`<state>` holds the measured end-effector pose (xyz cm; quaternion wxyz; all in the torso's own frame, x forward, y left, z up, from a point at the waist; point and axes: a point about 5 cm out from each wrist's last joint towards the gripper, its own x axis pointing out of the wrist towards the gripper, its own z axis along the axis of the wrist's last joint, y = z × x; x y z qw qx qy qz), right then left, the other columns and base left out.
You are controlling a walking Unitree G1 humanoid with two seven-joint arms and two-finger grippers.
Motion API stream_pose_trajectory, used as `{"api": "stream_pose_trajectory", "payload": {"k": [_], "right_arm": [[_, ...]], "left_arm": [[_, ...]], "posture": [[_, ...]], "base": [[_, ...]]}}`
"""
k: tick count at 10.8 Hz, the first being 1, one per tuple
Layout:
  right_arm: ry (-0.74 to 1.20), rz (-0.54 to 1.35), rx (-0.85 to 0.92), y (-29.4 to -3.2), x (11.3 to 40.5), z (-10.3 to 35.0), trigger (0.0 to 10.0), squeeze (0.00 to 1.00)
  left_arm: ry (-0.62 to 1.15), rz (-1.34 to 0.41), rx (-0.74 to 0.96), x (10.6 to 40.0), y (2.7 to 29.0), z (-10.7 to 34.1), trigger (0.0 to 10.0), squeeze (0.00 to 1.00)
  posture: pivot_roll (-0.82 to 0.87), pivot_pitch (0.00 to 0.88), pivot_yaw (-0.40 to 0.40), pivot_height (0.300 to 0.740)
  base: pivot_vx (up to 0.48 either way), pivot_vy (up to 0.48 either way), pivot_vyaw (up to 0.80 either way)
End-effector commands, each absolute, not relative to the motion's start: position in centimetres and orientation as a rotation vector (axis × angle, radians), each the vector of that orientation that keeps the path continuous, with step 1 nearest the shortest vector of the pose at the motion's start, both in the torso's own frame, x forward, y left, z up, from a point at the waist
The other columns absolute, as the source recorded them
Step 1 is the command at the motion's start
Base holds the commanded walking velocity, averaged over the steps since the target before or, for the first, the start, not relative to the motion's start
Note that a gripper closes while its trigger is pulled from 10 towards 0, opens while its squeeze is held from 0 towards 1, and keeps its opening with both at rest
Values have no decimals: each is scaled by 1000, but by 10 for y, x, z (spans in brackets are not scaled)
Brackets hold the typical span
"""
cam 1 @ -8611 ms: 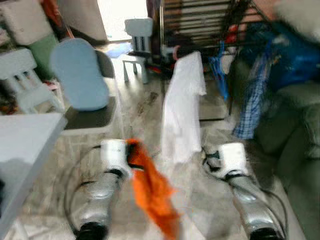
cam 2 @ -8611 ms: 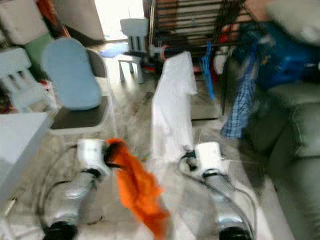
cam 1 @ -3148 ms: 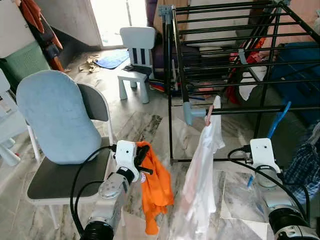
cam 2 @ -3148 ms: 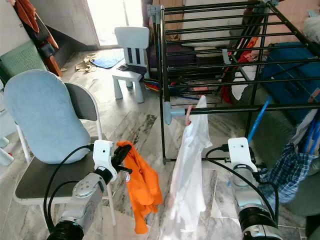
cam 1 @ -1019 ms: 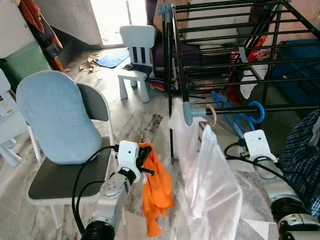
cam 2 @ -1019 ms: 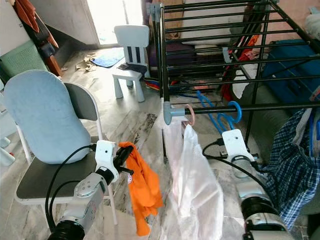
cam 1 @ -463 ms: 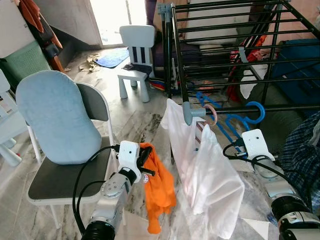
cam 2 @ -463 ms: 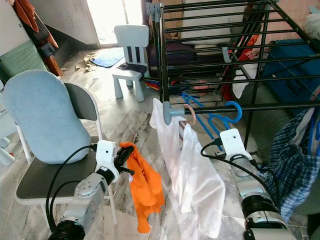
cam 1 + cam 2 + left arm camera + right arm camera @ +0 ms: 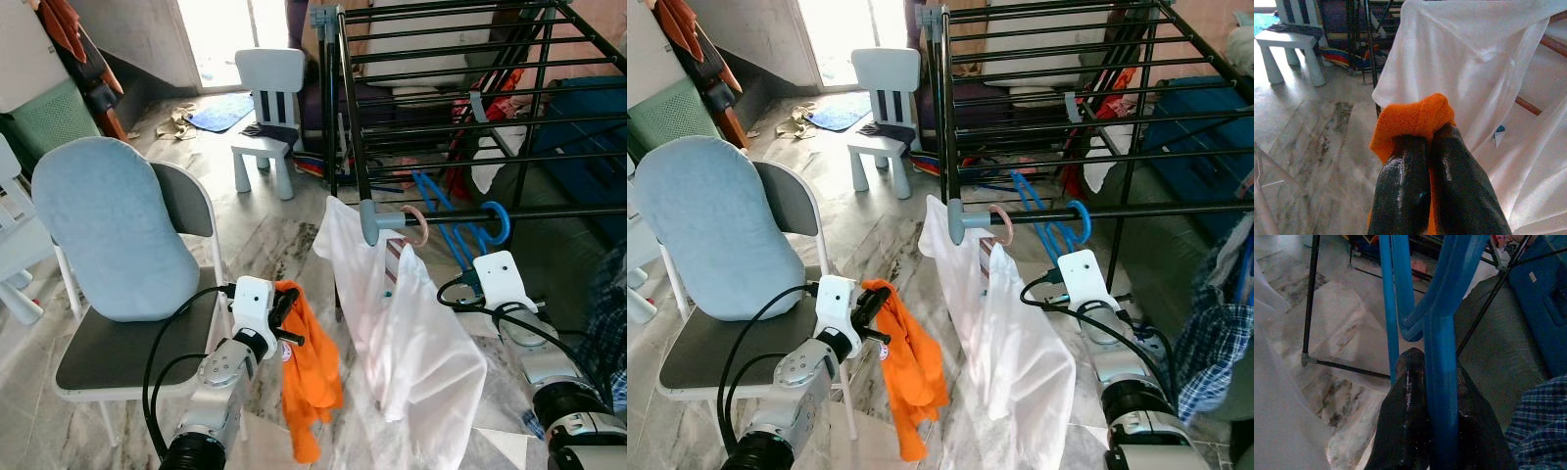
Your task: Hang hanger
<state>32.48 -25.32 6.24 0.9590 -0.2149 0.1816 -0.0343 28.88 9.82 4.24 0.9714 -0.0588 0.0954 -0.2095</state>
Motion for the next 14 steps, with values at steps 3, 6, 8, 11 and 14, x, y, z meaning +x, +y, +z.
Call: {"api": "stream_pose_trajectory", "payload": {"k": [3,6,8,11,14], "right_arm": [[351,-73,-426,-247,325,61,1529,0],[232,-184,-417,-248,311,62,10000,0],[227,-206,-410,-243,286,45,10000,0],[306,-216,-373,-239,266,24,10000,0],[310,-198,-360,-231,268,25,10000,0]], "left_arm": [[192,-437,-99,292,99,45,10000,0],[187,-415,-94,292,101,45,10000,0],[181,-405,-86,291,100,45,10000,0],[181,-406,-64,292,97,45,10000,0],[185,-404,-40,292,96,44,10000,0]], "posture": [[-157,0,107,740],[-154,0,99,740],[-157,0,100,740],[-170,0,113,740],[-166,0,111,740]], "base": [[0,0,0],[0,0,0],[0,0,0],[0,0,0],[0,0,0]]}}
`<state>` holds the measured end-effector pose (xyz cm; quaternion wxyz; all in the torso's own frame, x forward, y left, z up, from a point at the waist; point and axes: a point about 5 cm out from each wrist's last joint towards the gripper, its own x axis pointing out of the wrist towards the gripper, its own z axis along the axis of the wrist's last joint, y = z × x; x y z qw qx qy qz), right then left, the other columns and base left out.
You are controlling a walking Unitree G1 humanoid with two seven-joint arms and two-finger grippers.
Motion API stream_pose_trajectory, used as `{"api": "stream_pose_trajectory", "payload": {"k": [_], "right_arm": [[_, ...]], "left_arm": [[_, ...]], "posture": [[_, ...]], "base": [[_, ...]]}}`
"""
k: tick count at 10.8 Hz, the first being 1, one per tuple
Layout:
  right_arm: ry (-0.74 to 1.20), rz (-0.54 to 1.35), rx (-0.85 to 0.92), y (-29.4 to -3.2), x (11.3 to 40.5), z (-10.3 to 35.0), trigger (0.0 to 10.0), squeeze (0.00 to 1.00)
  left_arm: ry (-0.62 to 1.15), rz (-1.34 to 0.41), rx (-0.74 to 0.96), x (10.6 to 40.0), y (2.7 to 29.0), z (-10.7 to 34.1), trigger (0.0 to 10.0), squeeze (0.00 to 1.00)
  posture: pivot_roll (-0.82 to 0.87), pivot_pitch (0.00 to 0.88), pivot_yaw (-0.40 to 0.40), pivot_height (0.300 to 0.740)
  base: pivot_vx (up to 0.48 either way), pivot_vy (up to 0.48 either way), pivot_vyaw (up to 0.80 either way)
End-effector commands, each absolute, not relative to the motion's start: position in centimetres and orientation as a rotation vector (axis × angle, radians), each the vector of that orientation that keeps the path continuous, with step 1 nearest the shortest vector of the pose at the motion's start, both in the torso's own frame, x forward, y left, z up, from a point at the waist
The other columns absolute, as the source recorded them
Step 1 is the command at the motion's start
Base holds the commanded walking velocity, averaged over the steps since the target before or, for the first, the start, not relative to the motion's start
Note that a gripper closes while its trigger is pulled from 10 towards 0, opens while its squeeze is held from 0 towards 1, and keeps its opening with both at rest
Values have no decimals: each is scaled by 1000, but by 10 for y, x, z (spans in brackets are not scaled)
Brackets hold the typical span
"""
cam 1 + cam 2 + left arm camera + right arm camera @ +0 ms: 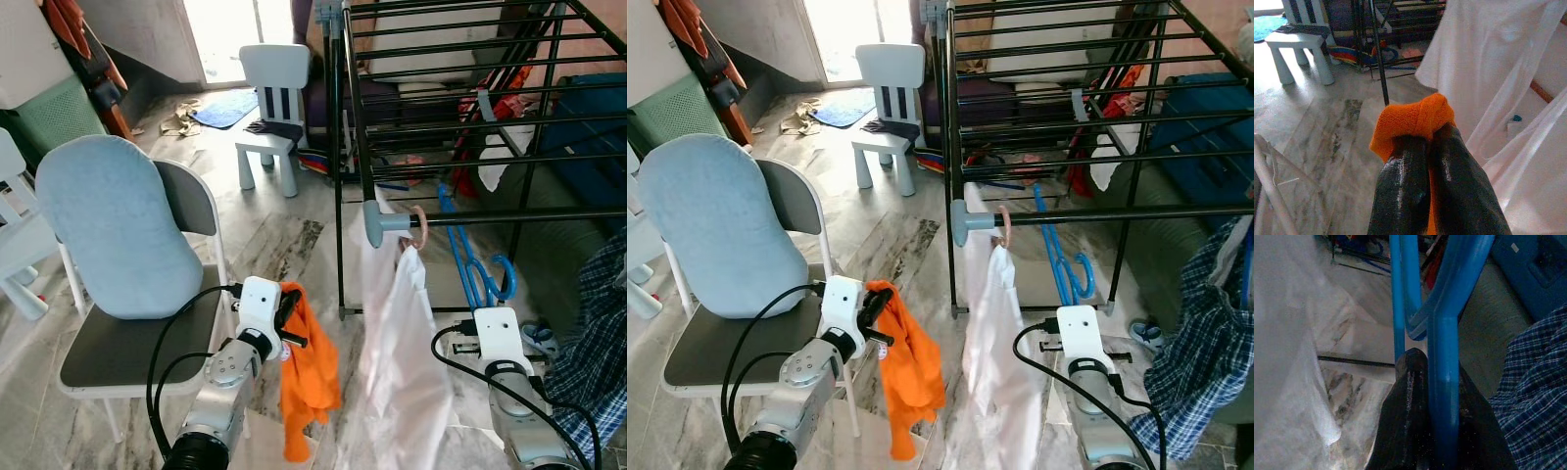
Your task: Hang hanger
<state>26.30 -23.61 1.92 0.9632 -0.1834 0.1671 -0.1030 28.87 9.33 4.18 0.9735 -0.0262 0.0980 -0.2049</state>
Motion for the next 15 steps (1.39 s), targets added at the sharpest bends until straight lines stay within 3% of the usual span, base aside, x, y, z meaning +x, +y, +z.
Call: {"api": "stream_pose_trajectory", "payload": {"k": [1,11,15], "right_arm": [[316,-192,-361,-231,268,25,10000,0],[337,-172,-339,-225,277,25,10000,0],[352,-115,-340,-216,279,23,10000,0]], "left_arm": [[187,-401,-36,292,96,43,10000,0],[207,-405,-15,295,93,39,10000,0],[226,-328,-5,287,113,29,10000,0]], "posture": [[-163,0,106,740],[-168,0,95,740],[-150,0,61,740]], "base": [[0,0,0],[-347,0,0],[-377,0,0]]}}
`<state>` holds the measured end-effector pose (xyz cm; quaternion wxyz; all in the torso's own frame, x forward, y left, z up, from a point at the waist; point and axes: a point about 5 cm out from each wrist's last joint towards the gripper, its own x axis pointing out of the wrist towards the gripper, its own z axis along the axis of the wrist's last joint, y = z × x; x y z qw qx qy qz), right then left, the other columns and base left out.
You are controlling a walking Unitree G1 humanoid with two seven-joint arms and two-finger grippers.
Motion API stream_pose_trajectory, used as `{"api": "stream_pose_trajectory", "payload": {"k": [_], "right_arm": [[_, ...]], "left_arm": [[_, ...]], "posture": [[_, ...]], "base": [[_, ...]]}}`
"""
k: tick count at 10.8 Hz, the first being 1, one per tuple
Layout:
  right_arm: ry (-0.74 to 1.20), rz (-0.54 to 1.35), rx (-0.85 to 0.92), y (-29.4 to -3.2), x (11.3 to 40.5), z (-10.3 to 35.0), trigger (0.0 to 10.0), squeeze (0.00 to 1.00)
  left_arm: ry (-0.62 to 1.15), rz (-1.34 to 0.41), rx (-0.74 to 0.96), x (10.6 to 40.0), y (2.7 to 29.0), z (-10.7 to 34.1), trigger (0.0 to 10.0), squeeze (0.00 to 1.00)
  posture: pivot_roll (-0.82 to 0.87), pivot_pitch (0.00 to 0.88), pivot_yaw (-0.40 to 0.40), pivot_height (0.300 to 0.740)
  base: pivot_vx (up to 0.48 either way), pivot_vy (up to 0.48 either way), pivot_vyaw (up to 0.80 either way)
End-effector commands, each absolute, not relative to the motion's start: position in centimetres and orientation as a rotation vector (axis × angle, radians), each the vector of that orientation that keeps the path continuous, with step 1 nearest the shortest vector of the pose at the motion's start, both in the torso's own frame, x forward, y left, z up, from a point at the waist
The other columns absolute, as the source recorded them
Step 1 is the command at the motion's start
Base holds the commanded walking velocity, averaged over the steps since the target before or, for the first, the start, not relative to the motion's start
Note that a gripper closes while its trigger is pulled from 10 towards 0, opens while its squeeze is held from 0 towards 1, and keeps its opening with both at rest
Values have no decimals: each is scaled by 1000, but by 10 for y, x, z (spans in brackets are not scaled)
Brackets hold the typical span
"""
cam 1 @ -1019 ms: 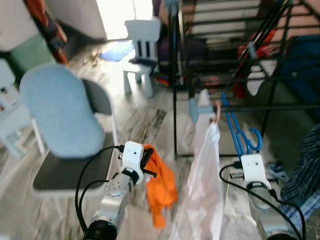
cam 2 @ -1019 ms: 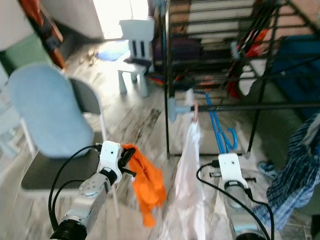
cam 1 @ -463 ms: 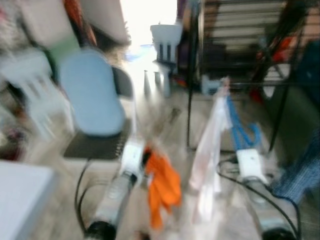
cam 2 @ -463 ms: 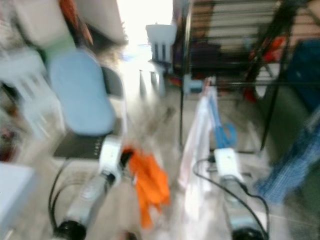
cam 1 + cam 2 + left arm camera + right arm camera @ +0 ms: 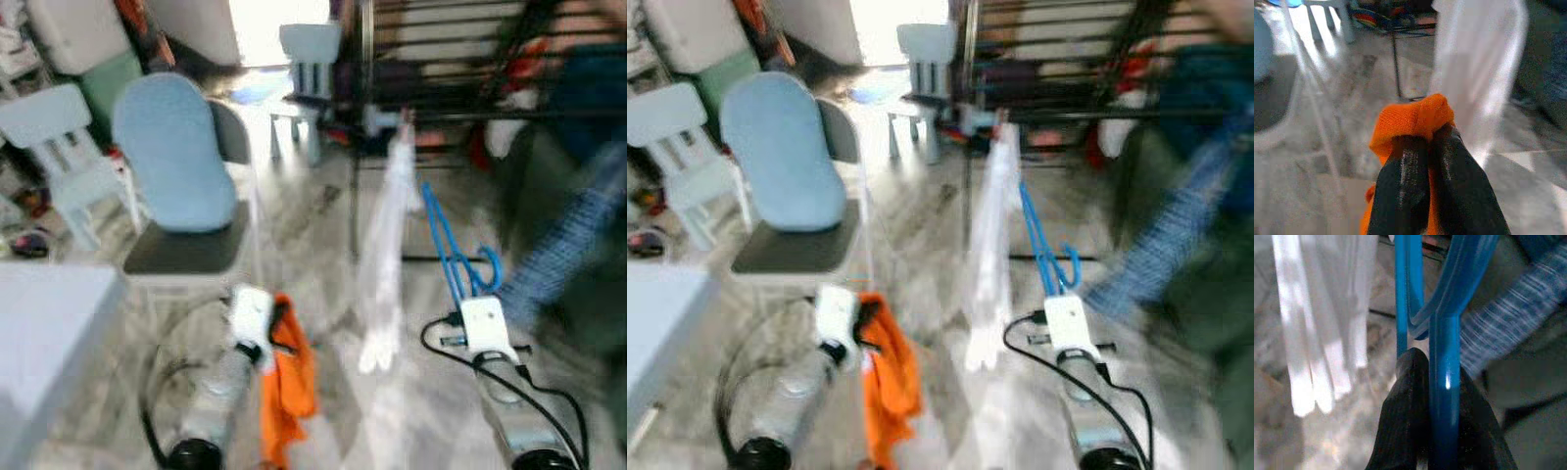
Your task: Hang hanger
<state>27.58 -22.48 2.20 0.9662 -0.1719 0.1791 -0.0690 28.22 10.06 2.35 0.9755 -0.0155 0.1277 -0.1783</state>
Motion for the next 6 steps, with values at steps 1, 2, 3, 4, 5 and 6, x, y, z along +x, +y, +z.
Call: {"api": "stream_pose_trajectory", "payload": {"k": [1,2,3,4,5,6], "right_arm": [[361,-88,-346,-213,281,22,10000,0],[361,-59,-352,-208,285,23,10000,0],[363,-33,-361,-205,289,25,10000,0],[363,-21,-365,-204,292,26,10000,0],[361,-11,-366,-202,296,27,10000,0],[360,-8,-365,-200,297,28,10000,0]], "left_arm": [[229,-296,-10,284,117,27,10000,0],[228,-264,-16,280,121,25,10000,0],[231,-230,-22,275,126,22,10000,0],[234,-210,-21,271,130,20,10000,0],[237,-195,-18,268,134,18,10000,0],[239,-192,-14,268,135,18,10000,0]], "posture": [[-121,0,25,740],[-99,0,2,740],[-76,0,-20,740],[-65,0,-30,740],[-61,0,-33,740],[-62,0,-30,740]], "base": [[-379,0,0],[-375,0,0],[-375,0,0],[-375,0,0],[-375,0,0],[-379,0,0]]}}
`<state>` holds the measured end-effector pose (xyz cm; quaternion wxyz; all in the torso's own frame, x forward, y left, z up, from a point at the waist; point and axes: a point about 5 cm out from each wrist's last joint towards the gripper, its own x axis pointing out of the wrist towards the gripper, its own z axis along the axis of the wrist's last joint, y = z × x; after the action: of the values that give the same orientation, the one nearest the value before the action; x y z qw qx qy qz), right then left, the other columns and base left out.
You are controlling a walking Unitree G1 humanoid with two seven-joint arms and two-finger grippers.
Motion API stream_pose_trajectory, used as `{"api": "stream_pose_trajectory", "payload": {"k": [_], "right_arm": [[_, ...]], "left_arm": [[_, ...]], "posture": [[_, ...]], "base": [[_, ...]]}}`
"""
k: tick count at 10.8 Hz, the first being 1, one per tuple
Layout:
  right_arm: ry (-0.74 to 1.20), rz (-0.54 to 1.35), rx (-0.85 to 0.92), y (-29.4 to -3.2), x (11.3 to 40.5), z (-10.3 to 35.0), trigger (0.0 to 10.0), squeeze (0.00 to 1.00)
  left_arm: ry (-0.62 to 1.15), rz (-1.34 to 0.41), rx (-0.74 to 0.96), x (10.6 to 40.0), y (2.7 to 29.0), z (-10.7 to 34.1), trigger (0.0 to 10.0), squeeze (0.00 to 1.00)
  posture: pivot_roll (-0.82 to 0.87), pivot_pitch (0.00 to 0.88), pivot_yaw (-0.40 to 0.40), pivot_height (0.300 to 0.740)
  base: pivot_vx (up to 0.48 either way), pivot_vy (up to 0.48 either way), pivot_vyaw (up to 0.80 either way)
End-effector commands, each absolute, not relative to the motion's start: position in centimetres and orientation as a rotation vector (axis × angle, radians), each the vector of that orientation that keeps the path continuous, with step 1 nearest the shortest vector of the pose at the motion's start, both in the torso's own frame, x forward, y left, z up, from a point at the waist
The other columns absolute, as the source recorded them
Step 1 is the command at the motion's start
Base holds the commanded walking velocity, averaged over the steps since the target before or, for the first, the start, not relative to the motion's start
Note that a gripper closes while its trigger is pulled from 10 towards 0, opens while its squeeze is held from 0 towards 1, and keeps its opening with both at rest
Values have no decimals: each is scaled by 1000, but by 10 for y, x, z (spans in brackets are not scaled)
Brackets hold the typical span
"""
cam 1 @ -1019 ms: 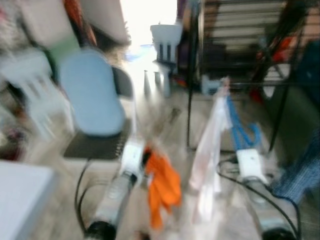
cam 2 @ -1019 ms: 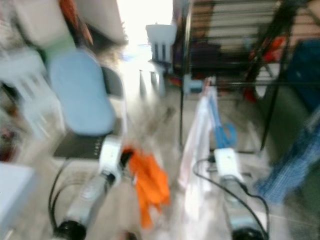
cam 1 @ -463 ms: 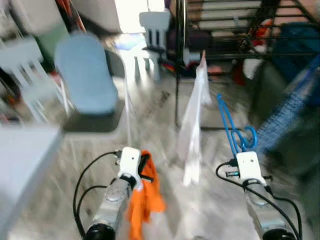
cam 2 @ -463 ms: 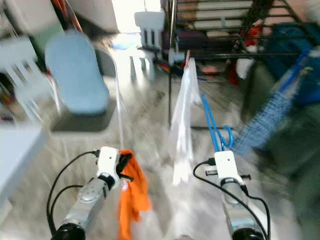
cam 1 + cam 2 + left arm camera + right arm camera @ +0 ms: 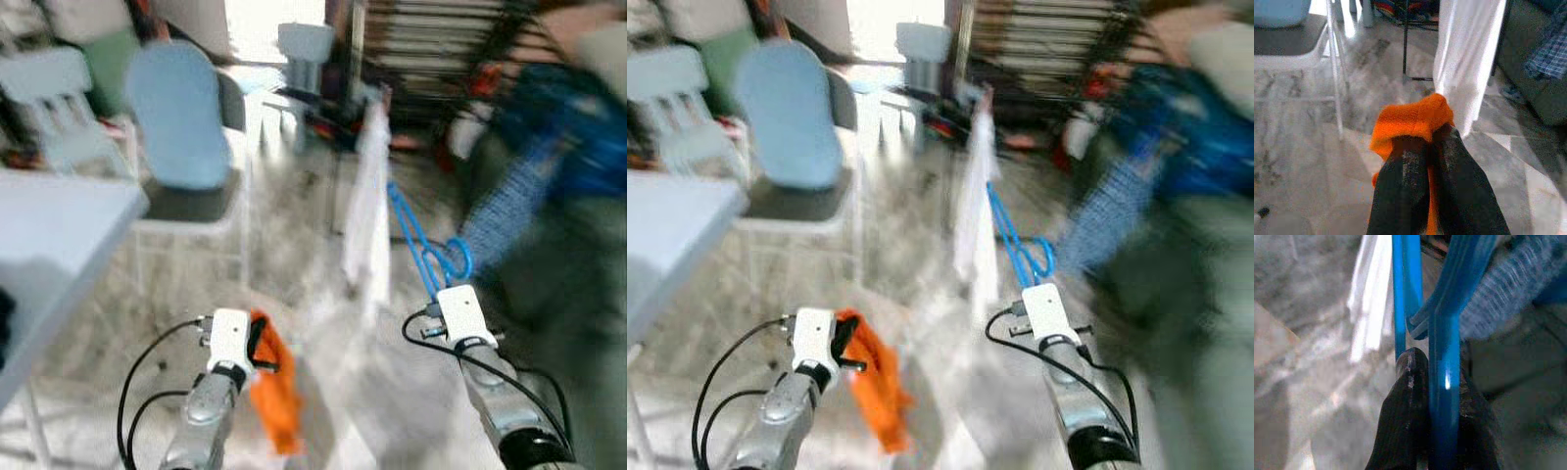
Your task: Hang hanger
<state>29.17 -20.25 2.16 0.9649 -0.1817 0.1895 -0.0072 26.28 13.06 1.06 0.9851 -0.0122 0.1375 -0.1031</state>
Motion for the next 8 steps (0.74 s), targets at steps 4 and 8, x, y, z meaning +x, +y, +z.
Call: {"api": "stream_pose_trajectory", "payload": {"k": [4,8], "right_arm": [[343,-26,-326,-197,290,23,10000,0],[353,-59,-297,-199,286,21,10000,0]], "left_arm": [[230,-214,-4,275,136,24,10000,0],[226,-252,-25,280,136,28,10000,0]], "posture": [[-95,0,16,740],[-116,0,50,740]], "base": [[-95,0,0],[0,63,-153]]}}
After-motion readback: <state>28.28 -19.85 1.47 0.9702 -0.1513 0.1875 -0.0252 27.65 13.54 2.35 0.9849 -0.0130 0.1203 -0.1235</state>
